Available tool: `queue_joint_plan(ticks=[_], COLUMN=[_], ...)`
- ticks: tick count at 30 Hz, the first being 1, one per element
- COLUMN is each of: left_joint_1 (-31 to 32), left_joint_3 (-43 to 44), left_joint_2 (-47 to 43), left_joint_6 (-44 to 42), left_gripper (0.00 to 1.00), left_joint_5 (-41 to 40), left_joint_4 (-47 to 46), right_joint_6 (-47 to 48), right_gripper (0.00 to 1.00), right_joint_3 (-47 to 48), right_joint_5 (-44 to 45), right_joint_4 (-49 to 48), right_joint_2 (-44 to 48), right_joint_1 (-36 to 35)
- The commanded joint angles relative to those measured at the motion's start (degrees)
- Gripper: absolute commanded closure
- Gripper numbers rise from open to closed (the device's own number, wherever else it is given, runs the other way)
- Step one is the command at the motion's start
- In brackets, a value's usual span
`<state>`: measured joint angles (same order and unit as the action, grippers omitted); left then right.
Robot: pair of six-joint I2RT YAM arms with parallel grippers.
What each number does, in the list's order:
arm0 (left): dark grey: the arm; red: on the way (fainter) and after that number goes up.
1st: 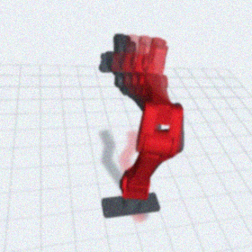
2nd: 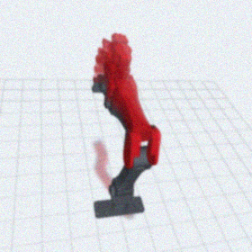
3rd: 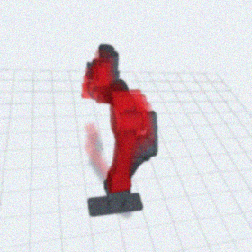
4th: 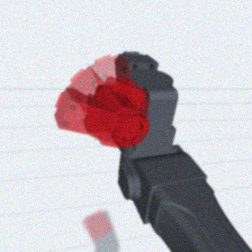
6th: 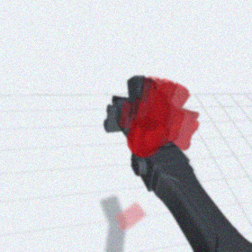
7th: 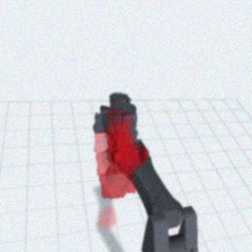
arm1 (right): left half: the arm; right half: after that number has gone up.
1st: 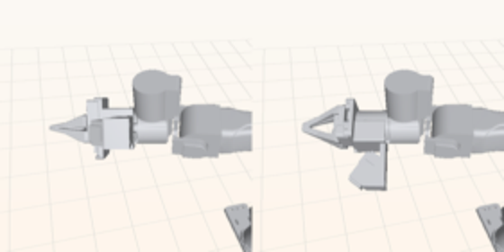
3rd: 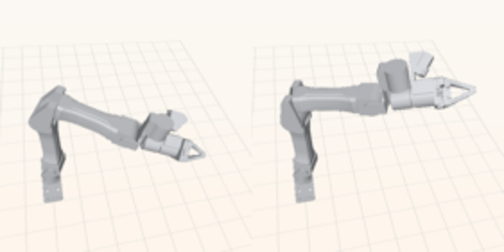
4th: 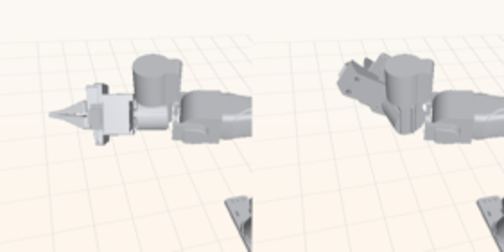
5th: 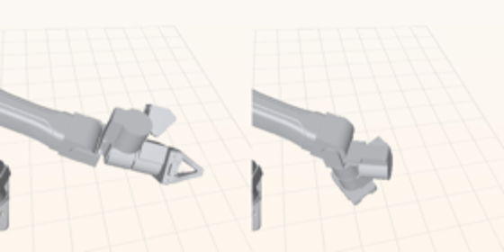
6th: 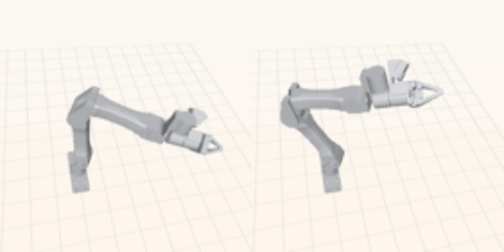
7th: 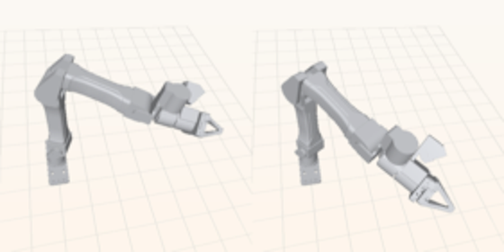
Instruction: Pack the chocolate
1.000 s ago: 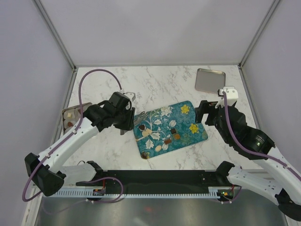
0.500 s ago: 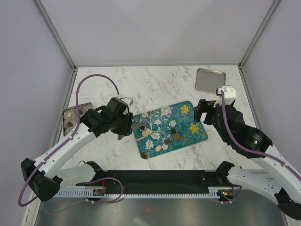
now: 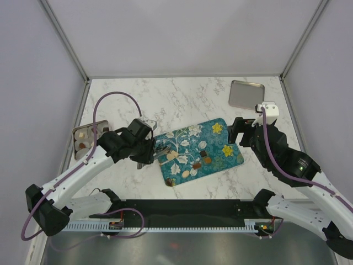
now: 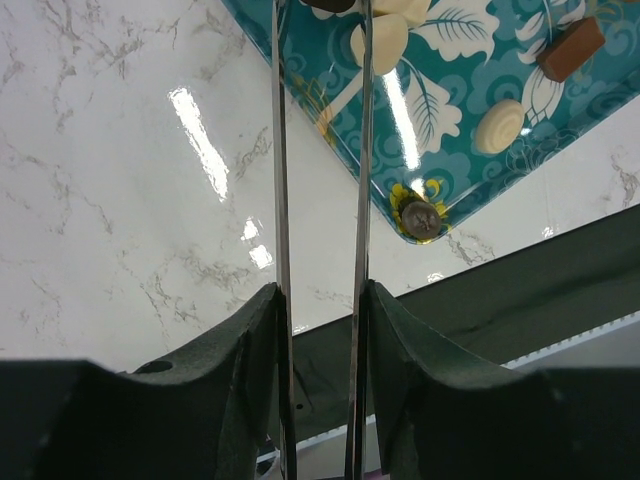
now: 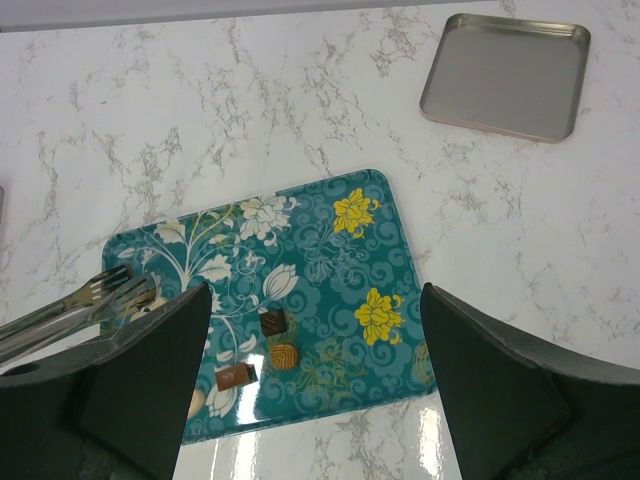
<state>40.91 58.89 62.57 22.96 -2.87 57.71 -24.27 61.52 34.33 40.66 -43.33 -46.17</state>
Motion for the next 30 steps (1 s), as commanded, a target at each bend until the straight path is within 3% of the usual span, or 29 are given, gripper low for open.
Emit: queue_joint_plan(ticks=[1, 16, 30], left_joint_1=[0.58, 0.67, -2.49], left_joint_3=[-0.36, -0.36, 10.27], left_joint_2=[-1.30, -1.30, 2.55], left_joint_6=[1.12, 3.49, 6.66], left_gripper=[0.55, 0.64, 0.70], left_joint_5=[0.59, -1.17, -8.46], left_joint_4=[-0.32, -0.85, 1.96], right_joint_6=[-0.95, -0.87, 0.89], right_gripper=[0.06, 0.07, 0.07], right_joint_3=[0.09, 0.01, -4.38], right_joint_5=[-0.14, -0.93, -4.27], right_joint_4=[-1.99, -2.78, -7.44], right_joint_2=[-0.09, 0.79, 4.13], right_joint_1=[-0.15, -0.15, -0.15])
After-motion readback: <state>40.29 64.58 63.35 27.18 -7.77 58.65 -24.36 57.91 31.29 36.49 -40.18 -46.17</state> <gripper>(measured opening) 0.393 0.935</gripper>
